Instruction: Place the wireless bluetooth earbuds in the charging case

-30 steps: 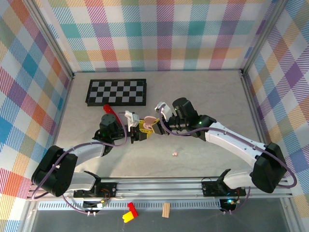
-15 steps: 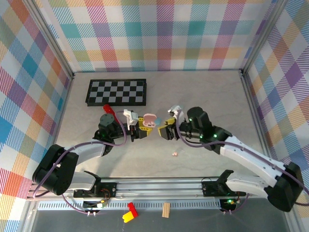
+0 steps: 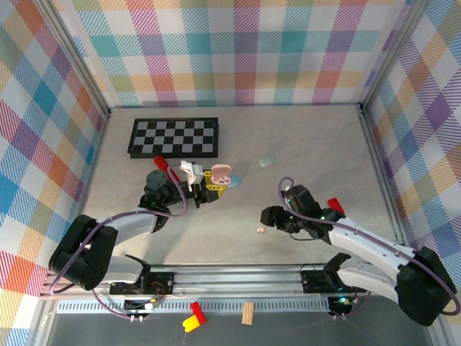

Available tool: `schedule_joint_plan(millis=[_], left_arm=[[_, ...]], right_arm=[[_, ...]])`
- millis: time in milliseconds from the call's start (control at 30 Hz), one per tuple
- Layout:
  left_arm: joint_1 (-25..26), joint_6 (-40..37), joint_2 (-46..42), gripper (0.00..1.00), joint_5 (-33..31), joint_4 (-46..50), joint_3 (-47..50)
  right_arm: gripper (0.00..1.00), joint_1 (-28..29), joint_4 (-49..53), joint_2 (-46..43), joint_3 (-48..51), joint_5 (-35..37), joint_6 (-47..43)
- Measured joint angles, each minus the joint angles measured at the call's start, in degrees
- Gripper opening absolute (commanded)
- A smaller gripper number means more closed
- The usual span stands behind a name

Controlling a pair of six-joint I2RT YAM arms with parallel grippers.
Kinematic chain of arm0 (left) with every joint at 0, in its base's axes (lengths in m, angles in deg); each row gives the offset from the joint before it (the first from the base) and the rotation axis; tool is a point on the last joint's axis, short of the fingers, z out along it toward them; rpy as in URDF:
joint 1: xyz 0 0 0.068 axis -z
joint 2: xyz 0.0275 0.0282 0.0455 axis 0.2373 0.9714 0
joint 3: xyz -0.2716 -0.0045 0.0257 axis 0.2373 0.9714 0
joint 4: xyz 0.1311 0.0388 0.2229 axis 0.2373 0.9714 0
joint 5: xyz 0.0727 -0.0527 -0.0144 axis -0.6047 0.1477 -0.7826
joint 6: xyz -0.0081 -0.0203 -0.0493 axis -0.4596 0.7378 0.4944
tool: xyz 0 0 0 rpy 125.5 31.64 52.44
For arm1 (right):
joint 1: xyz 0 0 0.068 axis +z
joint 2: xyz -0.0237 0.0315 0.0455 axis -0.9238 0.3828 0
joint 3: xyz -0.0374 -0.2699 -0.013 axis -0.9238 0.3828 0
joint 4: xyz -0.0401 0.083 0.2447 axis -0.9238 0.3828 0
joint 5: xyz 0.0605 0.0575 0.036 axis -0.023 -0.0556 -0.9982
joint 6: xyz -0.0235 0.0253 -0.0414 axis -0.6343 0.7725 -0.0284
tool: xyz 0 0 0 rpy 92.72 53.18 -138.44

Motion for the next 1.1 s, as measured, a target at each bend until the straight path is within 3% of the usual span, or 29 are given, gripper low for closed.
schedule_joint_plan(millis=[267,1100], left_arm=[[0.00,0.83,0.00,0.35,-0.02,-1.09,0.44],[0.00,-0.33,-2.82,0.35,-0.46,3.21,0.44]], right_arm=[[0.42,1.31,-5.64,8.17,0.94,-4.72,5.60],[0.43,-0.37,-8.96,17.86,-5.70,-2.38,1.27]])
